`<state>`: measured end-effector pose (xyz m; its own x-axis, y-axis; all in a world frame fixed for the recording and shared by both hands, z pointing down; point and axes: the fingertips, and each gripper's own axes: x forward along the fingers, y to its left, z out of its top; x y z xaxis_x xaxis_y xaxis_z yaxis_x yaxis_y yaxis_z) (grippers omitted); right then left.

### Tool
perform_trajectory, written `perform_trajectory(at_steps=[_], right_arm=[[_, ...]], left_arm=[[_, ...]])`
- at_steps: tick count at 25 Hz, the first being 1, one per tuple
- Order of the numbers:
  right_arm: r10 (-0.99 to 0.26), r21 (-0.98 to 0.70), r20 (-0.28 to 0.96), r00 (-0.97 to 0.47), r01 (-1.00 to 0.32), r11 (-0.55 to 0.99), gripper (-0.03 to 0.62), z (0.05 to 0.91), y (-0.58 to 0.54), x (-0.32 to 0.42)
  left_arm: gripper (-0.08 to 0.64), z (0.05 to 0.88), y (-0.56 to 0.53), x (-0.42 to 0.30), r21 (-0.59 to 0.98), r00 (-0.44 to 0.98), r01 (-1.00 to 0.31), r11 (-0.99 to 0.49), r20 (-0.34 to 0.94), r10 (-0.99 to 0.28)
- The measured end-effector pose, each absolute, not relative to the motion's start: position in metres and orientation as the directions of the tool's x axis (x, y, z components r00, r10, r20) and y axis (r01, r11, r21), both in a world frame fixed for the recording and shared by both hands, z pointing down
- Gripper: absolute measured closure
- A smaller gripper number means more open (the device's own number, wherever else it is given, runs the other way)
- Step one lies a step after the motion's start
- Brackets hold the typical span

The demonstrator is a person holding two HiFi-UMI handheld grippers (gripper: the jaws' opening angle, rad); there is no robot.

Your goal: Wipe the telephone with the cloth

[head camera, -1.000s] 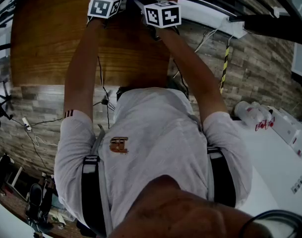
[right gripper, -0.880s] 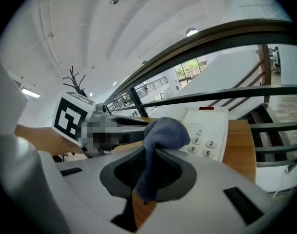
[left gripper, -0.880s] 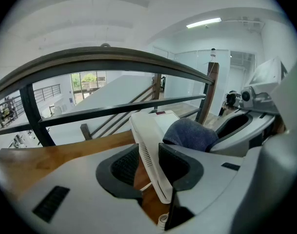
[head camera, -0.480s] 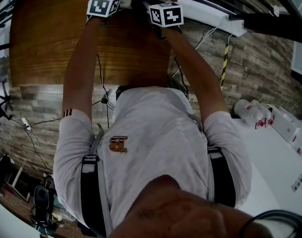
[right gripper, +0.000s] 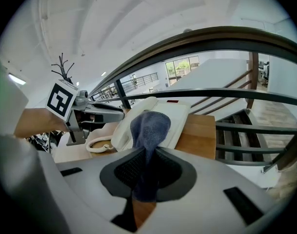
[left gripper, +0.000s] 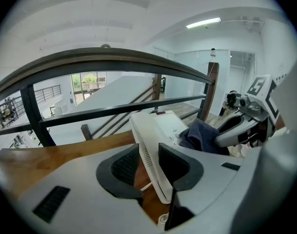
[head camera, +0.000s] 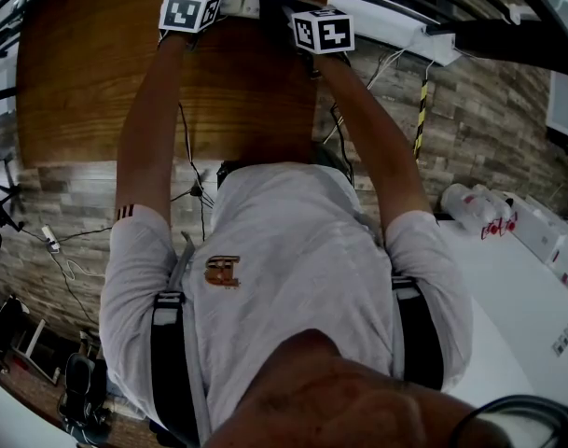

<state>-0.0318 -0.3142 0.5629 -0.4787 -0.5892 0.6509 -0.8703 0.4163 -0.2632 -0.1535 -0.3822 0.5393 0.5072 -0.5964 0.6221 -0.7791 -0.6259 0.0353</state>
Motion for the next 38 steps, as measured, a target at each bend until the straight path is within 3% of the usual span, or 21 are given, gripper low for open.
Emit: perform_trajectory(at_steps=[8,15,29,38], right_arm=[[-0.611,-0.257,0.648,-0.454,-0.886,0.386,0.52,0.557,-0.302,0.0],[-0.649,-0.284,0.572,-0.502,-0.863,0.418,0.52,0.523,-0.304,0.008],[-0.704,-0.225,0.238,-0.67,-0.743,0.631,0.52,0.398,-0.263,-0.013],[-0.689,-0.157,0.071,-0.721,-0.69,0.706,0.52,0.329,-0.215,-0.015]], left_arm=[[0.42,0.539,-0.377,-0.155,0.021,0.491,-0.787,-0.617,0.627,-0.605],[0.42,0.521,-0.374,-0.156,-0.003,0.48,-0.799,-0.601,0.599,-0.642],[0.518,0.385,-0.302,-0.115,0.071,0.624,-0.777,-0.625,0.216,-0.751],[0.538,0.326,-0.243,-0.098,0.07,0.648,-0.761,-0.645,0.033,-0.761]])
